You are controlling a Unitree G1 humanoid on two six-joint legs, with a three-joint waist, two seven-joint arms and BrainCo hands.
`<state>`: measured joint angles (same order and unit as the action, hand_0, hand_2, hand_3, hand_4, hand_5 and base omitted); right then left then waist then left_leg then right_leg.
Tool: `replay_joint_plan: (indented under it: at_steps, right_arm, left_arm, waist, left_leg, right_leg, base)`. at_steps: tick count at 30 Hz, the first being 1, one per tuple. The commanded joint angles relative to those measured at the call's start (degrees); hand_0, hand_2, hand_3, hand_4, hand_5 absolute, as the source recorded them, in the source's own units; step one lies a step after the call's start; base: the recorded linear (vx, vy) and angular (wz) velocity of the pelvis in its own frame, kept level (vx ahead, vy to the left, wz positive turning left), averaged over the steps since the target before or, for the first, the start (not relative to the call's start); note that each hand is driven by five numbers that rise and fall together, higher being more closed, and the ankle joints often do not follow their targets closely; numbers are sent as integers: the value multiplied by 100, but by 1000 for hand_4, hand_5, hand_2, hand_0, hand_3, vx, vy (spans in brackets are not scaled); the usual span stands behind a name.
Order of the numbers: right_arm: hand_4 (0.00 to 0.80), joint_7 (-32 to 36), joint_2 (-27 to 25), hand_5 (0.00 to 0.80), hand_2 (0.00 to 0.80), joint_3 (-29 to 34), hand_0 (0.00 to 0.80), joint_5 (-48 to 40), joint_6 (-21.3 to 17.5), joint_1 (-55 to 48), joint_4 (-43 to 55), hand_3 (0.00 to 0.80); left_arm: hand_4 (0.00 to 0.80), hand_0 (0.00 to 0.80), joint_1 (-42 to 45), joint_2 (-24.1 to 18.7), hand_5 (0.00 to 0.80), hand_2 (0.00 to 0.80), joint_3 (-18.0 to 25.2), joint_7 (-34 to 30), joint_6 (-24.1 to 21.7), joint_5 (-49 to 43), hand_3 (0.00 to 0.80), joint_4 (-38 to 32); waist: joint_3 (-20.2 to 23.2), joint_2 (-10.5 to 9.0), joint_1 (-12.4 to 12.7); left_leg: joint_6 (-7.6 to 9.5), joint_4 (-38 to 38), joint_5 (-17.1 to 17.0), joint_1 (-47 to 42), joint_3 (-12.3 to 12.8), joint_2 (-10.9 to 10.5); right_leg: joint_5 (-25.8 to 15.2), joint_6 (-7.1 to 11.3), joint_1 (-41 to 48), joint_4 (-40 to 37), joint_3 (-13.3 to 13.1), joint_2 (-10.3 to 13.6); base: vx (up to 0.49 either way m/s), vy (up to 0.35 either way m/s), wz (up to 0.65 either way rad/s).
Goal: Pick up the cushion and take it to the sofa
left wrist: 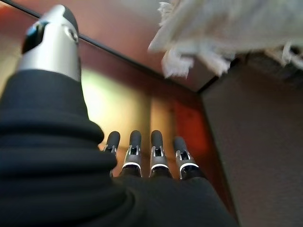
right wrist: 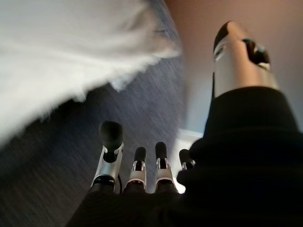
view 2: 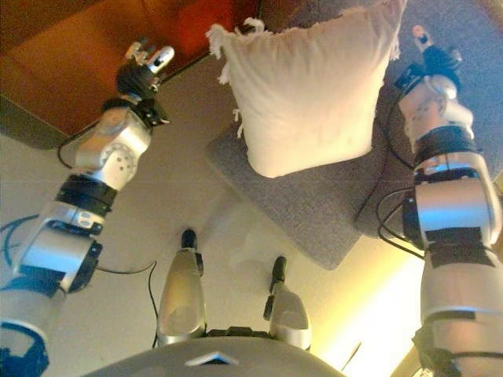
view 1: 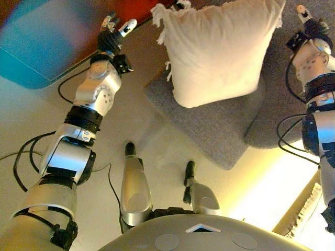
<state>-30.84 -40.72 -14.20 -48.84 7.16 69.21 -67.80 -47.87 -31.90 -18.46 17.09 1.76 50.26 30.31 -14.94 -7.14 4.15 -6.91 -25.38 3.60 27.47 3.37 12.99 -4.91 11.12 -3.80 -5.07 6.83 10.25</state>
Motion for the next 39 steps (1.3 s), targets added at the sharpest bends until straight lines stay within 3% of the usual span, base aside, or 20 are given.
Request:
replay_joint_plan:
  at_steps: [1,7,12,14,17,20,23,25,27,30,33,39]
  right_arm:
    - [0,-659,-646,0,0,-108,0,967,-35,-358,298,0]
    - [0,-830,-868,0,0,350,0,771,-106,-888,716,0]
    - [0,-384,-548,0,0,635,0,465,-288,-2099,2615,0]
    - [0,-97,-202,0,0,918,0,278,-589,-2847,3596,0]
    - [0,888,658,0,0,1135,0,-217,-1130,-3982,4779,0]
    - [0,2267,1615,0,0,1247,0,-848,-1532,-5291,5454,0]
    - [0,3106,2292,0,0,949,0,-812,-1659,-6326,5829,0]
    - [0,3266,2604,0,0,674,0,-466,-1735,-6862,5931,0]
    - [0,3302,2616,0,0,527,0,-318,-1690,-7163,5983,0]
    - [0,3483,2621,0,0,373,0,-817,-1477,-7716,6058,0]
    - [0,3525,2597,0,0,92,0,-975,-1543,-8019,6048,0]
    - [0,3328,2489,0,0,-365,0,-884,-1765,-7505,5774,0]
  left_arm:
    - [0,0,389,-99,0,0,82,-324,-361,-150,0,-381]
    - [0,0,1214,-55,0,0,238,-610,-253,100,0,-1237]
    - [0,0,1996,217,0,0,431,-975,-286,148,0,-1997]
    - [0,0,2319,353,0,0,563,-1148,-346,123,0,-2117]
    - [0,0,2766,651,0,0,696,-1358,-407,-38,0,-2072]
    - [0,0,3391,965,0,0,848,-1725,-444,-240,0,-2040]
    - [0,0,4089,1166,0,0,911,-2017,-405,-357,0,-2218]
    - [0,0,4561,1248,0,0,965,-2222,-342,-332,0,-2377]
    - [0,0,4858,1273,0,0,946,-2366,-291,-245,0,-2484]
    - [0,0,5300,1166,0,0,776,-2429,-540,-572,0,-2660]
    - [0,0,5493,1157,0,0,477,-2384,-668,-182,0,-2660]
    - [0,0,5111,1032,0,0,-165,-2133,-824,-179,0,-2566]
  waist:
    - [772,16,249]
    - [903,29,318]
    - [970,5,209]
    - [990,2,117]
    - [1037,25,-16]
    - [1091,115,-139]
    - [1136,218,-216]
    - [1147,295,-273]
    - [1126,350,-321]
    - [1064,431,-423]
    - [993,496,-531]
    - [937,584,-576]
  left_leg:
    - [-713,490,-822,271,-247,437]
    - [-682,703,-824,-59,-179,437]
    - [-557,1141,-850,-528,-64,267]
    - [-478,1310,-826,-741,-27,165]
    - [-376,1528,-780,-1072,39,60]
    - [-265,1754,-760,-1428,135,-40]
    - [-171,1946,-756,-1709,209,-126]
    - [-135,2076,-778,-1858,254,-163]
    - [-112,2144,-792,-1933,296,-201]
    - [-74,2234,-801,-2009,357,-240]
    - [-35,2296,-800,-2070,396,-279]
    - [14,2441,-794,-2227,356,-354]
  right_leg:
    - [362,388,787,7,152,390]
    - [403,388,967,7,231,379]
    - [348,388,1016,26,213,412]
    - [344,376,986,91,130,418]
    - [362,292,910,236,-15,386]
    - [407,218,844,353,-133,339]
    - [447,147,824,413,-227,294]
    - [476,100,819,441,-273,255]
    - [474,79,827,430,-278,241]
    - [445,63,754,426,-303,220]
    - [426,42,711,421,-365,194]
    - [375,0,702,356,-329,179]
  base:
    - [57,-16,-1]
    - [41,-8,0]
    - [0,32,-2]
    - [-43,53,4]
    - [-56,59,1]
    - [-51,83,-12]
    - [-55,96,-19]
    - [-58,103,-23]
    - [-79,103,-15]
    - [-115,92,-3]
    - [-94,81,-5]
    - [-52,37,-12]
